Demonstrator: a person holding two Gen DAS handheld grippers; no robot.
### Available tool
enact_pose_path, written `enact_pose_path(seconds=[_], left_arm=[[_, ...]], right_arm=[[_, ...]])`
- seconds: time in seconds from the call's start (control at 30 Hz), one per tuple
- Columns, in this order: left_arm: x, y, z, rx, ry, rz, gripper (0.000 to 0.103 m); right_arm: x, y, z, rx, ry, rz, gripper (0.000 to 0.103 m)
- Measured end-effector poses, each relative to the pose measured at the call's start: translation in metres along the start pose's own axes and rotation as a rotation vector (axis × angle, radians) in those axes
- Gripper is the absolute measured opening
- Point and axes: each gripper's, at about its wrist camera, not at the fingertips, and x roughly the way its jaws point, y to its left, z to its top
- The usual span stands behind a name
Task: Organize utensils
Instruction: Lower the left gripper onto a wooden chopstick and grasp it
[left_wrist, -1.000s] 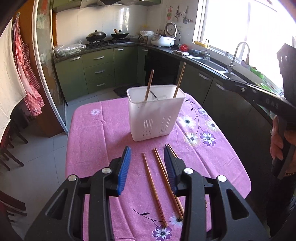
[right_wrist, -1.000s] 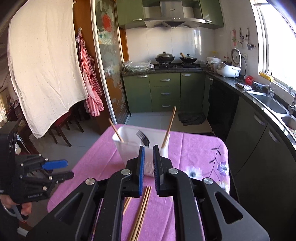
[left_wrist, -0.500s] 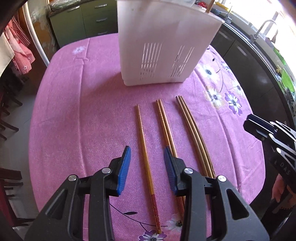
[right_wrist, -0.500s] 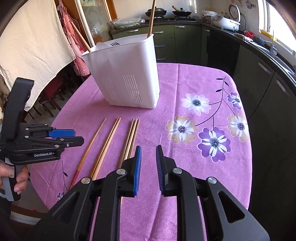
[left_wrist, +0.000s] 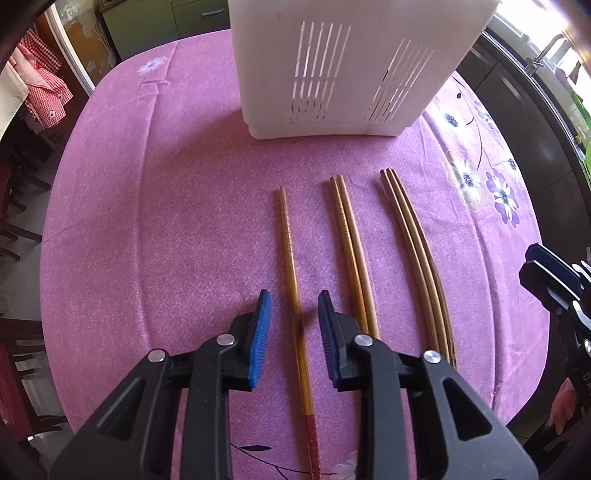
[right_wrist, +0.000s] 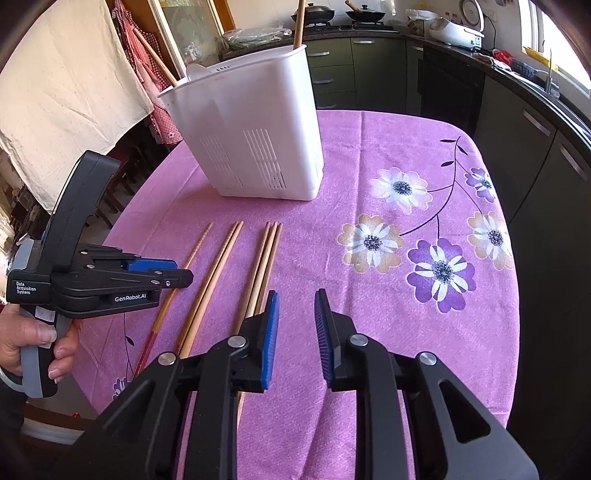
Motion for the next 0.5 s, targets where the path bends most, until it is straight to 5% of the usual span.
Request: enact_pose_path(seconds=[0.23,0.5], left_arm=[[0.006,-0.008,0.009,0.008,0.001,0.033,0.008],[-0.018,0.017,0.001,-0.004,-0.067,0.000,0.007]], right_arm=[[0.000,0.000,-0.003,-0.004,0.004,0.002,0.020],[0.005,-0.001,0.002,0.004,0.025,0.017,0.020]])
